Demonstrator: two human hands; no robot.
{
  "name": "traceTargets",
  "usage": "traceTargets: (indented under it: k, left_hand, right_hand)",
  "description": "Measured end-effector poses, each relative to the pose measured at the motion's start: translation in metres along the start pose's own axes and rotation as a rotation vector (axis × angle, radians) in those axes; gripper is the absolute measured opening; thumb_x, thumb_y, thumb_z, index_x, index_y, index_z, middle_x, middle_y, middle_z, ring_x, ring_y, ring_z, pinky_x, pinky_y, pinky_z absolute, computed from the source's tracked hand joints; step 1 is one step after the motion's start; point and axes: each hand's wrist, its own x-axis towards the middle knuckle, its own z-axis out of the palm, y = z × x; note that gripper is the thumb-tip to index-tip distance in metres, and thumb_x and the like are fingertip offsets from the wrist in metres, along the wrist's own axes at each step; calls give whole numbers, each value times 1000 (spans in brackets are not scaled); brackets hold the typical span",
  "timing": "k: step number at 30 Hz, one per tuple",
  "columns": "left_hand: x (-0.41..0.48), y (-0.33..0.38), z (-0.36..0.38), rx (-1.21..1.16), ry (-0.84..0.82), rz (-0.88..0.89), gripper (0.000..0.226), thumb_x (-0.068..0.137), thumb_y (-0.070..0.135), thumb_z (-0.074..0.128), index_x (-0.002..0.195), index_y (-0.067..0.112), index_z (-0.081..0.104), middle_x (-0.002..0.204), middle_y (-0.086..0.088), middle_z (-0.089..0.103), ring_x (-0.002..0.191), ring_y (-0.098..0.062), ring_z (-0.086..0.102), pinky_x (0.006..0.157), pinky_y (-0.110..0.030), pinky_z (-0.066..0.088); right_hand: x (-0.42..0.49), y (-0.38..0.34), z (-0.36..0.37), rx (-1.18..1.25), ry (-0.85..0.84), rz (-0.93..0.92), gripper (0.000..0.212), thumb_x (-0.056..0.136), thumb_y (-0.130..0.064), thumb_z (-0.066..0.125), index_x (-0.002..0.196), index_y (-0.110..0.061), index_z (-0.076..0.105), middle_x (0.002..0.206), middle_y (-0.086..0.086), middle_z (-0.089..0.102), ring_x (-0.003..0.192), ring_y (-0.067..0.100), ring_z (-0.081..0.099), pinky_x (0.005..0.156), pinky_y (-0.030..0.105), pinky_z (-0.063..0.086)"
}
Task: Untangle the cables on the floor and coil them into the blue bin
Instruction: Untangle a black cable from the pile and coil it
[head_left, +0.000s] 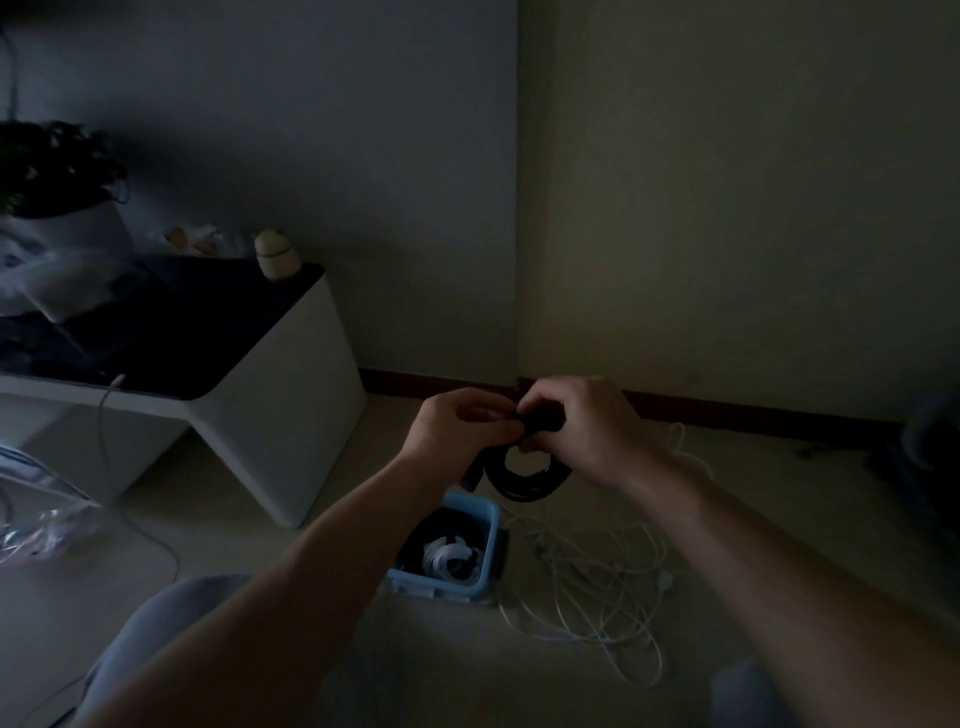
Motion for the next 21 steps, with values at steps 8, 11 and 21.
traceTargets:
  k: [8, 11, 21]
  left_hand:
    - [-7, -18, -40, -226, 35, -123, 18, 79, 5, 79, 95, 2, 69, 91, -18, 72, 76, -26, 68, 67, -30, 55]
    - [-10, -17, -50, -330, 52, -147, 18, 85, 4, 71, 99, -7, 70, 91, -24, 71, 78, -30, 67, 76, -37, 55]
    - [4, -30, -60, -148, 121, -258, 19, 91, 25, 63, 80, 17, 77, 78, -9, 73, 65, -18, 65, 60, -27, 50]
  right_hand:
    - [6, -25, 33, -64, -20, -131, 28, 71, -23, 86, 95, -21, 73, 95, -4, 72, 88, 18, 68, 75, 40, 55]
    - [12, -30, 40, -48, -12, -106, 26, 71, -25, 86, 94, -23, 73, 92, -7, 73, 84, 13, 68, 73, 36, 56]
    - [30, -27, 72, 12, 1, 69, 20, 73, -25, 83, 89, -26, 72, 81, -11, 69, 73, 4, 65, 62, 26, 53]
